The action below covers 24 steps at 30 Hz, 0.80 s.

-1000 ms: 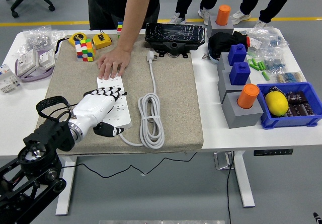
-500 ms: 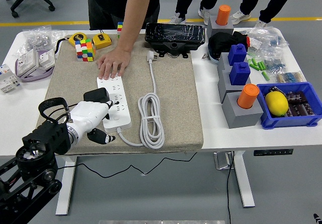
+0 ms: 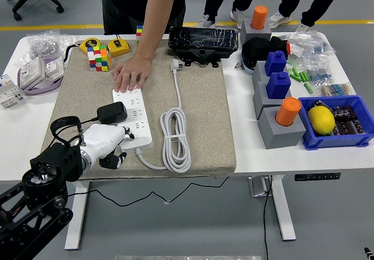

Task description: Pick up the plug,place it near the board,insert it into the board,press the button

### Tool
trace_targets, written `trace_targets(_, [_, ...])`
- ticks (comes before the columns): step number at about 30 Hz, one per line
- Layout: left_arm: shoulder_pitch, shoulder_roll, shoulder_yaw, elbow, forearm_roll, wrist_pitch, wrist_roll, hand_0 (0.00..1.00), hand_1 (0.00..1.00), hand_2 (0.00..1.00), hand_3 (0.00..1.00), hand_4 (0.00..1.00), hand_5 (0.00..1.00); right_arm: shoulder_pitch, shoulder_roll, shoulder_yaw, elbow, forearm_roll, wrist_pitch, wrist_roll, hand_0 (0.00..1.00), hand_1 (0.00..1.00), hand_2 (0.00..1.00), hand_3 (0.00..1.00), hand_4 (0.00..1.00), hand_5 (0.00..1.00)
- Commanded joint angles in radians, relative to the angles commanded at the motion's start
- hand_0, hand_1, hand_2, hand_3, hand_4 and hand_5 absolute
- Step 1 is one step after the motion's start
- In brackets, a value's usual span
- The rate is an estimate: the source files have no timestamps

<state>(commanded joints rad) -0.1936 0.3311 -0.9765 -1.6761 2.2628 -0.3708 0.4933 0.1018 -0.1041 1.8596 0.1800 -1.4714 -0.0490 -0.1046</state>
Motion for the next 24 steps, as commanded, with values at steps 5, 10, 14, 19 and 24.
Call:
trace_targets(5, [-0.002,-0.001,-0.002,0.009,0.005,0.013,-0.008,0.236,0.046,0.148,0.765,0.494,0.017,0.002,-0.001,0.000,0.000,0.001,-0.001,0.000,0.827,0.728,0.717,0.763,0.998,0.998])
trace_targets(10, [-0.010,-0.005,-0.003,0.009,0.006,0.020,-0.010,0.241,0.047,0.147,0.781,0.494,0.002,0.002,-0.001,0.000,0.000,0.001,-0.001,0.000,0.827,0.728,0.717,0.763,0.998,0.998])
trace_targets(14, [-0.012,-0.008,0.005,0.014,0.004,0.024,-0.013,0.240,0.046,0.147,0.790,0.494,0.002,0.002,-0.002,-0.001,0.000,0.002,-0.001,0.000,0.827,0.728,0.717,0.763,0.998,0.998])
trace_targets(19, [-0.015,-0.013,0.009,0.028,0.004,0.026,-0.016,0.241,0.046,0.147,0.795,0.493,0.002,0.003,-0.001,-0.001,0.000,0.003,-0.001,0.001,0.827,0.728,0.717,0.763,0.998,0.998])
trace_targets(24, [-0.021,-0.013,0.011,0.049,0.006,0.043,-0.029,0.242,0.045,0.145,0.795,0.492,0.002,0.003,-0.002,-0.001,0.000,0.004,-0.001,0.001,0.828,0.728,0.717,0.763,0.998,0.998])
